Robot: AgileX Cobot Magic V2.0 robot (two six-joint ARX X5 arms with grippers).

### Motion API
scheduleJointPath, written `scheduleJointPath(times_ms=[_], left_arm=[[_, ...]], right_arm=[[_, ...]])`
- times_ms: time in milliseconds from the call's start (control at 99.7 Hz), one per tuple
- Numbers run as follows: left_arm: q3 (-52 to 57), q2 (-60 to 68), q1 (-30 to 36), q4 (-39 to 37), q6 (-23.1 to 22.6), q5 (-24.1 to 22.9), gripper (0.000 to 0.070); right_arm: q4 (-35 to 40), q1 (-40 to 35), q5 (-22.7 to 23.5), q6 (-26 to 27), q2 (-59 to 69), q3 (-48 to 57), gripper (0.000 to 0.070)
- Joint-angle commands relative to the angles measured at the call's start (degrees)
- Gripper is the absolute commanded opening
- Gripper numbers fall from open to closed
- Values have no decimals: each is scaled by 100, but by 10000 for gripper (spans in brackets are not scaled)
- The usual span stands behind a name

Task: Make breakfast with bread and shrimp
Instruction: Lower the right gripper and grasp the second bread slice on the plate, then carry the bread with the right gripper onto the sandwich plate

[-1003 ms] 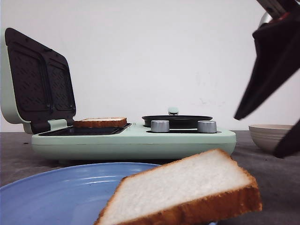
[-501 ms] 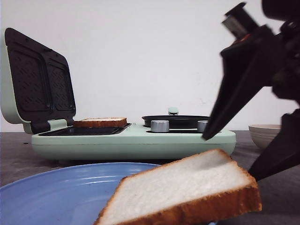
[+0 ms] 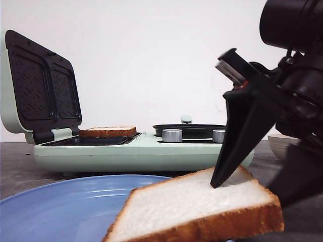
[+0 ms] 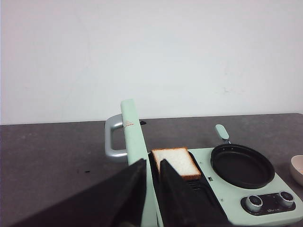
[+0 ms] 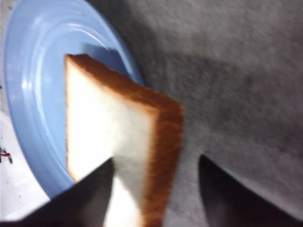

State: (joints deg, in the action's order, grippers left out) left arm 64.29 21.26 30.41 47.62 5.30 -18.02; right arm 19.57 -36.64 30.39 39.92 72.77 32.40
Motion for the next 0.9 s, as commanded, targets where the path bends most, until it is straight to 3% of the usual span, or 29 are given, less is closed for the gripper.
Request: scheduleJointPath(times_ms=[0,80,331,562,772,892], left_arm=[[63,2,31,-63,-20,4,0],[61,2,33,-66,-83,4,0],[61,2,31,-70,-142,4,0],[61,2,31,-140,-140,4,0],[61,2,31,-142,-138,7,0],[61,2,31,-144,-140,7,0]], right_arm=[[-101,-42,-44,109,44,83,87],[-175,-42,-39,173,17,83,0],[-168,-35,-46,214,-275,415,1],[-114,-35,-52,120,-393,1475,0],[-1032,15,-39,28,-52,2310,1],[-1097,146,92,-55,597,2824,1]])
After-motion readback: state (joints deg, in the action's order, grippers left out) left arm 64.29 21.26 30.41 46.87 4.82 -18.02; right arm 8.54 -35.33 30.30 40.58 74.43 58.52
